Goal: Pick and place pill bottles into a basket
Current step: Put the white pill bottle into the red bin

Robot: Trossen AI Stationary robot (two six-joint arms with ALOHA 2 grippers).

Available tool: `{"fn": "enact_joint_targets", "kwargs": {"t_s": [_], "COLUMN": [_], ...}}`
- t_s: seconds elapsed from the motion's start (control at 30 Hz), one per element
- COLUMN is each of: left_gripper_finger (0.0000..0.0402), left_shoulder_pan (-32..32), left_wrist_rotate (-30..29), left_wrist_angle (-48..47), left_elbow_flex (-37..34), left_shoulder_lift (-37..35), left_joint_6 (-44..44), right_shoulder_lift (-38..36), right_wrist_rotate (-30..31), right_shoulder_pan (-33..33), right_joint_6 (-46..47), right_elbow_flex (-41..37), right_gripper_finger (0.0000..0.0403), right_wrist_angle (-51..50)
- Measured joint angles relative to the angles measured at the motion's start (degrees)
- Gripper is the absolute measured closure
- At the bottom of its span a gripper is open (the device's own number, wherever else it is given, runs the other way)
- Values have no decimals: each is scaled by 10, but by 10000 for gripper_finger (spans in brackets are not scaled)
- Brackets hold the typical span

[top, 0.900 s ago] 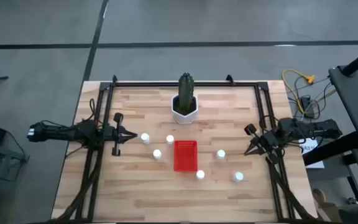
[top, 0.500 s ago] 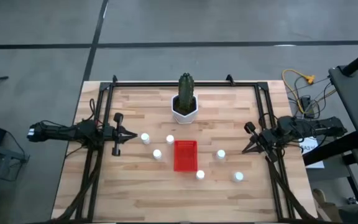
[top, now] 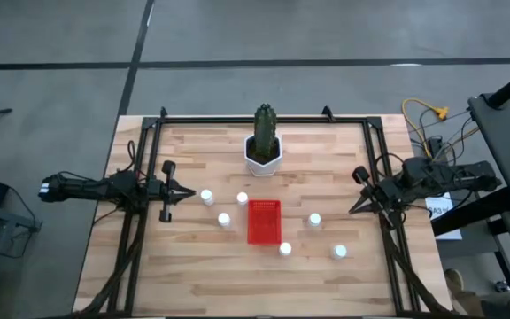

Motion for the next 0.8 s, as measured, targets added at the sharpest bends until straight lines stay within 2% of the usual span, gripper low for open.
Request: {"fn": "enact_joint_targets", "kwargs": {"t_s": [0.23, 0.8], "left_gripper_finger": [398, 398], "left_shoulder_pan": [0, 0], "left_wrist_rotate": [0, -2], "left_wrist_angle": [0, 0], "left_elbow_flex": [0, 0], "left_shoulder_lift": [0, 0], "left_joint_6": [0, 0], "right_shoulder_lift": [30, 183], "right_wrist_rotate": [0, 0], "right_shoulder_pan": [0, 0], "right_joint_6": [60, 149], "right_elbow_flex": [39, 239], "right_gripper_finger": [394, 394], "right_wrist_angle": [-8, -295]}}
